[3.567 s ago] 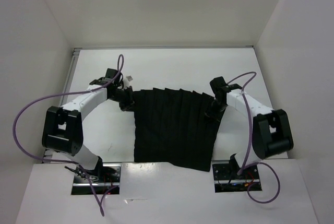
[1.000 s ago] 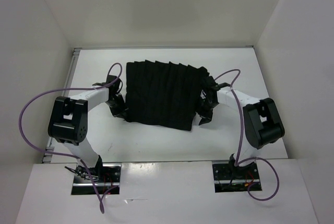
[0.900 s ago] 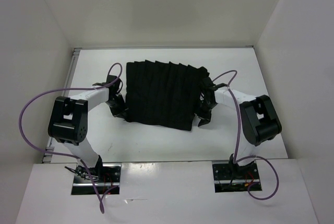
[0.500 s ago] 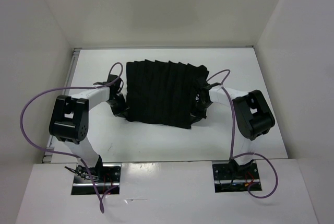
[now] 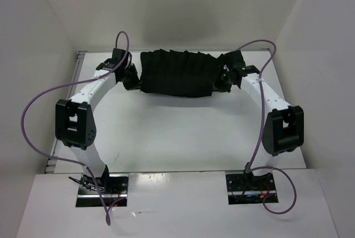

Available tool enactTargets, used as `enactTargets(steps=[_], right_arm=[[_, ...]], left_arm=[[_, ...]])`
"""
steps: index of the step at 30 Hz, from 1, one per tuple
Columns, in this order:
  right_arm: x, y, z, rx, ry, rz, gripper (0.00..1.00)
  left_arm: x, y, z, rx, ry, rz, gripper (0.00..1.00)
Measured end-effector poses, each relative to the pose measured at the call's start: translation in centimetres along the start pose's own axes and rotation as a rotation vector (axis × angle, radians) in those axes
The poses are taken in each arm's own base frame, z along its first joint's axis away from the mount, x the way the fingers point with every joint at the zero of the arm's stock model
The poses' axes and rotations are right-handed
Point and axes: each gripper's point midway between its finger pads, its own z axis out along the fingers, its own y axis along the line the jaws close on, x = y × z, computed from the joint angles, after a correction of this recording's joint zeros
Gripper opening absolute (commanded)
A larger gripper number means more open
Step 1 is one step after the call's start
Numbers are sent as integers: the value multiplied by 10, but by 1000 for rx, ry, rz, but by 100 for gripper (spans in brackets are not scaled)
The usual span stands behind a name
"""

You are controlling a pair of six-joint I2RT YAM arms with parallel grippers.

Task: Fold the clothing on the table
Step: Fold the skirt

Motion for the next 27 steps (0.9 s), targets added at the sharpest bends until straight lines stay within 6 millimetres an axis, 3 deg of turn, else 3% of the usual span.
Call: enactTargets(steps=[1,3,8,10,12,13,17,22,25,27], right_arm=[[8,-2,-3,-12,5,-1,0],[42,-16,-5,-6,75,9,0],[156,-61,-5,97,359,30,0],[199,-72,-18,135,466,18,0],[224,-74,-36,144,533,5,0],[229,-72,-46,135,548,4,0],[217,-56,-78,85,514,21,0],[156,-33,-96,14,378,85,0],[123,-42,-96,15,304,141,0],[110,-49,-88,23,298,177,0]], left_arm=[[4,0,-6,11,-11,15,0],[30,7,-19,17,18,21,0],[136,40,-31,2,237,13,0],[177,52,-39,-10,330,12,0],[210,59,-55,-17,404,11,0],[217,60,-63,-16,417,4,0],[212,48,-94,16,387,-3,0],[157,9,-120,99,246,-2,0],[131,0,-117,112,194,-11,0],[119,-2,-100,103,197,-25,0]])
